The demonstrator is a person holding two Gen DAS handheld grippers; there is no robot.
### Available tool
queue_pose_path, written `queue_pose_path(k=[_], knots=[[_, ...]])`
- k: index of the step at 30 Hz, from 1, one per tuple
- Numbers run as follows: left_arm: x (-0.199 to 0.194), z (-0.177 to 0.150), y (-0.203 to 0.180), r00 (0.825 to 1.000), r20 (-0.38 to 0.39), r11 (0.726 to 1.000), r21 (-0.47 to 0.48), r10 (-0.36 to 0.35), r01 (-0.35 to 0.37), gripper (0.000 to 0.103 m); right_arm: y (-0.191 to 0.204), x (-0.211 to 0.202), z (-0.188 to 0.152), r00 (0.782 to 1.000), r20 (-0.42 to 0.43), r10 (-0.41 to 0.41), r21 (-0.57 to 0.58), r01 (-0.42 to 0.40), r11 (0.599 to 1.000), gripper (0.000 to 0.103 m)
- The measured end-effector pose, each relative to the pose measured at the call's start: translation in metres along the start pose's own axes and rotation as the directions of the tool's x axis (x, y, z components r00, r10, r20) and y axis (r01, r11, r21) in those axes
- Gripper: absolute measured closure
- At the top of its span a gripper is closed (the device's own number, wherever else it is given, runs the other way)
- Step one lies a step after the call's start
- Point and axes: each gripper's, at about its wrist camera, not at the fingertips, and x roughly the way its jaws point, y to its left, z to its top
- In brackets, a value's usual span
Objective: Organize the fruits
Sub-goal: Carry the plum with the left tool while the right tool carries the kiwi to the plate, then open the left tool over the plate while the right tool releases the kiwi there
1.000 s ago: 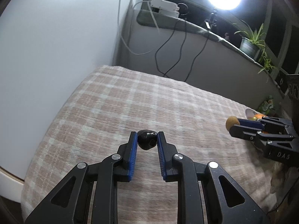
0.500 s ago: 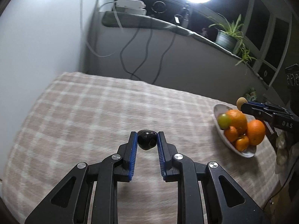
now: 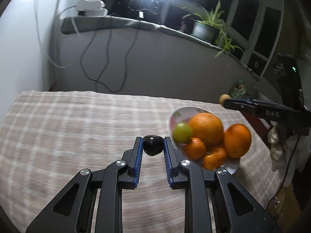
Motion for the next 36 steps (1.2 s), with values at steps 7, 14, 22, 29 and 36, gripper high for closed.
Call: queue_pose_path(k=[7,14,22,29,36], knots=[[0.015,-0.004,-0.031,0.998,-0.029,0.998,0.037,-0.049,0.05,0.083,-0.026,0.006,-0.001,1.0,-0.024,0.004,0.049,-0.003,0.999,0.074],[0.024,-0.007,-0.054,0.996,-0.048,0.995,0.07,-0.073,0.077,0.083,-0.036,0.012,-0.004,0.999,-0.05,0.017,0.065,-0.014,0.998,0.074],[0.023,-0.001,-0.06,0.996,-0.029,0.992,0.082,-0.09,0.092,0.083,-0.039,0.02,-0.005,0.996,-0.078,0.037,0.067,-0.032,0.997,0.074],[0.026,0.0,-0.069,0.993,-0.019,0.988,0.102,-0.117,0.118,0.083,-0.04,0.022,-0.006,0.995,-0.093,0.044,0.062,-0.038,0.997,0.074],[0.028,0.002,-0.074,0.992,-0.015,0.986,0.113,-0.124,0.125,0.066,-0.038,0.018,-0.005,0.996,-0.081,0.039,0.054,-0.035,0.998,0.052]])
